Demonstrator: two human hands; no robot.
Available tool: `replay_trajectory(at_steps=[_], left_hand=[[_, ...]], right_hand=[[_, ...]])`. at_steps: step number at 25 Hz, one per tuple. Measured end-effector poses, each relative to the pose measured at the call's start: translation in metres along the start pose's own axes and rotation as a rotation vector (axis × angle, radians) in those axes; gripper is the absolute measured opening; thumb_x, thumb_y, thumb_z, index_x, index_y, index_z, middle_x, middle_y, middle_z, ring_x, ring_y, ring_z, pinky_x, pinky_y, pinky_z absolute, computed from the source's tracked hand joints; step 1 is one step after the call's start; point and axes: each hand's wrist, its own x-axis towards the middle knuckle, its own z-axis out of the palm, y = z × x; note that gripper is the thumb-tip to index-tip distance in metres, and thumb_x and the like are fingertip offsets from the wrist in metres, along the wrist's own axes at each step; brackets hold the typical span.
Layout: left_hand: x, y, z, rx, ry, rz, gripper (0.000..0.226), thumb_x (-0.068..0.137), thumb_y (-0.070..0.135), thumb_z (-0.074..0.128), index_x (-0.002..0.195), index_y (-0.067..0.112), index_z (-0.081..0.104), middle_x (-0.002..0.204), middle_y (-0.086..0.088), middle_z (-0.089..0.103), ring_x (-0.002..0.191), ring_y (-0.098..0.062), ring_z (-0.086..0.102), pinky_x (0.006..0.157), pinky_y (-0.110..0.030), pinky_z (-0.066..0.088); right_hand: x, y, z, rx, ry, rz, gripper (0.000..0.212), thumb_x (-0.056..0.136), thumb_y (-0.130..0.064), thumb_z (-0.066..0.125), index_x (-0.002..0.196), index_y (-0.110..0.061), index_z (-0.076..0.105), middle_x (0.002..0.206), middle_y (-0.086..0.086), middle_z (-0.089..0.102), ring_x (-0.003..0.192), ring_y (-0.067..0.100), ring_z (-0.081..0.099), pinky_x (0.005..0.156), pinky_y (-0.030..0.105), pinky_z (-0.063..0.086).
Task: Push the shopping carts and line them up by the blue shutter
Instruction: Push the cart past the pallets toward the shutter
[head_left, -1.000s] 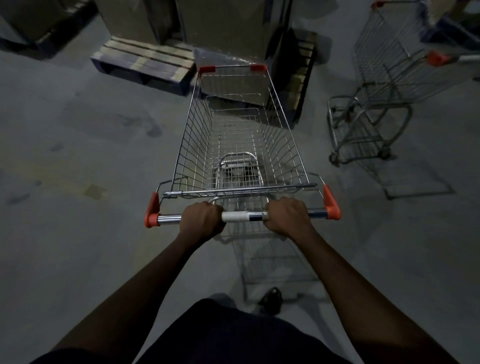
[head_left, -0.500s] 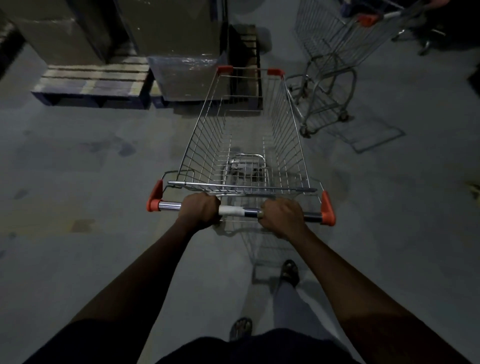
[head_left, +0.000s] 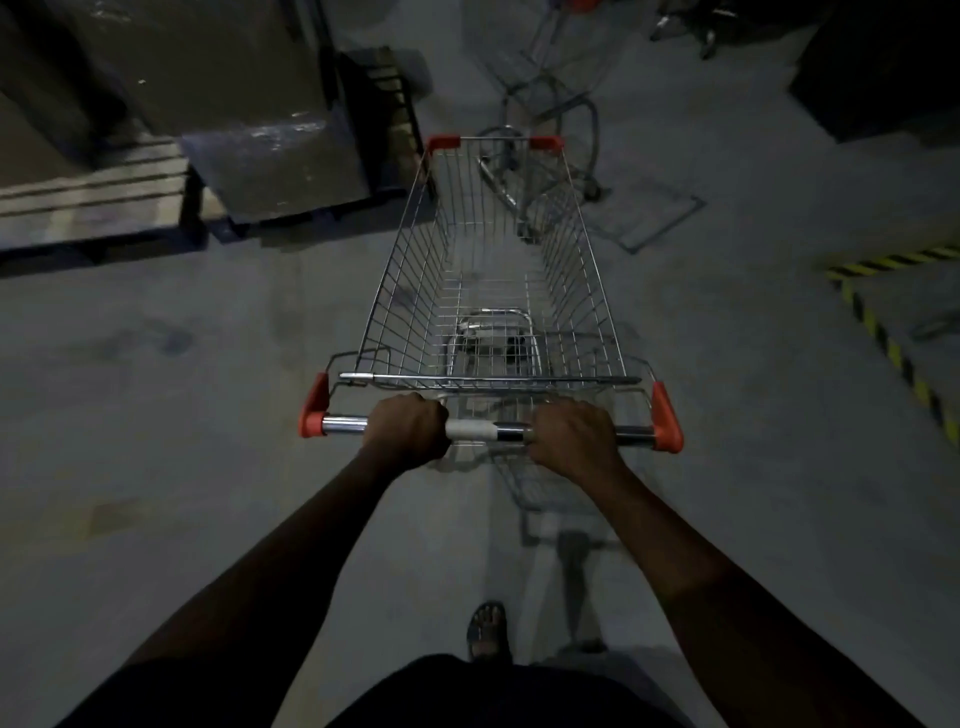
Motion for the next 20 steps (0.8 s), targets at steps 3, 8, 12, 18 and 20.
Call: replay_trajectory(at_steps=[3,8,12,18,20], left_hand=[[0.003,0.060,-0.006,0.026,-0.005,0.078,0.025,0.067,0.041,0.068,0.077,0.018,0.068,0.071,-0.008,0.068,0.063,-0.031,0.066,0.056,-0.030,0.048],[0.005,0.153,-0.019,0.043,0.054,0.276,0.026,0.074,0.038,0.060,0.089,0.018,0.068,0.082,-0.009,0.070,0.076,-0.032,0.067,0.063,-0.031,0.047],[0.001,0.225,-0.029,0.077,0.081,0.417,0.028,0.076,0.041,0.058,0.095,0.021,0.067,0.089,-0.009,0.069,0.081,-0.032,0.067,0.066,-0.032,0.048],[-0.020,0.347,-0.035,0.164,0.108,0.599,0.028,0.055,0.043,0.076,0.065,0.019,0.066,0.057,-0.005,0.063,0.050,-0.028,0.063,0.049,-0.026,0.046],[-0.031,0.384,-0.034,0.184,0.157,0.677,0.030,0.051,0.046,0.076,0.061,0.019,0.066,0.053,-0.004,0.062,0.047,-0.026,0.062,0.046,-0.024,0.044]], right_hand=[[-0.037,0.047,0.001,0.009,-0.017,0.109,0.038,0.079,-0.047,0.067,0.107,-0.021,0.063,0.108,0.002,0.067,0.099,0.024,0.063,0.085,0.033,0.047],[-0.117,0.113,0.014,0.044,-0.029,0.311,0.036,0.079,-0.046,0.063,0.103,-0.020,0.065,0.105,0.006,0.068,0.097,0.027,0.065,0.081,0.034,0.049],[-0.189,0.155,0.027,0.082,0.029,0.420,0.031,0.082,-0.040,0.059,0.102,-0.018,0.066,0.106,0.007,0.068,0.100,0.029,0.064,0.082,0.033,0.048],[-0.299,0.216,0.054,0.141,0.055,0.642,0.026,0.077,-0.040,0.059,0.093,-0.022,0.067,0.096,0.003,0.070,0.090,0.027,0.066,0.075,0.031,0.049],[-0.334,0.232,0.063,0.143,0.064,0.714,0.026,0.076,-0.041,0.060,0.091,-0.021,0.067,0.094,0.003,0.070,0.088,0.026,0.067,0.074,0.031,0.049]])
